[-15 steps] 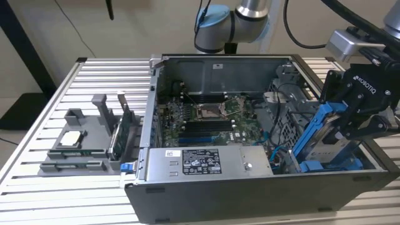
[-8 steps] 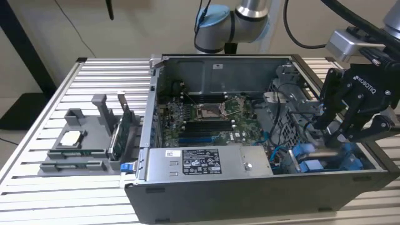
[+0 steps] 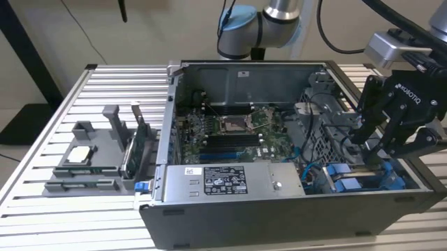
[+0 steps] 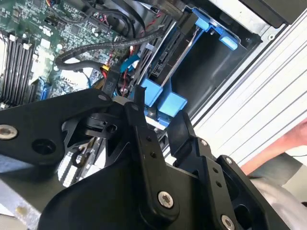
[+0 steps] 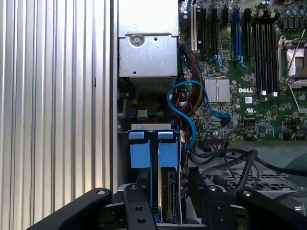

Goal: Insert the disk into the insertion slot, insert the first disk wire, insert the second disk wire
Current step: 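Insert the disk into the insertion slot, then insert the first disk wire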

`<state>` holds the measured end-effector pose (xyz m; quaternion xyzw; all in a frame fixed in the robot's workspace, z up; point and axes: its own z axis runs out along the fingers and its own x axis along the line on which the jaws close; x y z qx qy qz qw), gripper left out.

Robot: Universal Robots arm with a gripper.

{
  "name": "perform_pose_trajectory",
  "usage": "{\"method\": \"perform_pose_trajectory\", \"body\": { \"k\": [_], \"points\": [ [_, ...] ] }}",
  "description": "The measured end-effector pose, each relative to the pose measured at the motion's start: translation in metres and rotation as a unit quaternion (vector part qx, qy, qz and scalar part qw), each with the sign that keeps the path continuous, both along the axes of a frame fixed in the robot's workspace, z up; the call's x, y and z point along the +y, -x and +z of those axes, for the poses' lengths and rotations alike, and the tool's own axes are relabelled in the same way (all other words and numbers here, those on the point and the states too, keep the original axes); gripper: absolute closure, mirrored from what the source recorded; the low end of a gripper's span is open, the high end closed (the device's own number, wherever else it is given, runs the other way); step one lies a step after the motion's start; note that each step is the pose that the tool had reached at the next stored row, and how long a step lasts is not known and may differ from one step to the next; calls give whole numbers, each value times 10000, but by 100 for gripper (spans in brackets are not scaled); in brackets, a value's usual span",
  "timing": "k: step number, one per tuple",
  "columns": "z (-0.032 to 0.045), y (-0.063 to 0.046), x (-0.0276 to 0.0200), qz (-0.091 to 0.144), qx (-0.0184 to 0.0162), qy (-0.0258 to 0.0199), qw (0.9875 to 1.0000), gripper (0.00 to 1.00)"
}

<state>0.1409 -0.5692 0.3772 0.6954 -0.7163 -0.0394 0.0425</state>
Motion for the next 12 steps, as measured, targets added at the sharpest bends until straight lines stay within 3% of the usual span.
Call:
{"method": "perform_pose_trajectory", "body": {
  "k": [12],
  "points": [
    [23,0,0,-5,0,2,10000,53]
  ]
}}
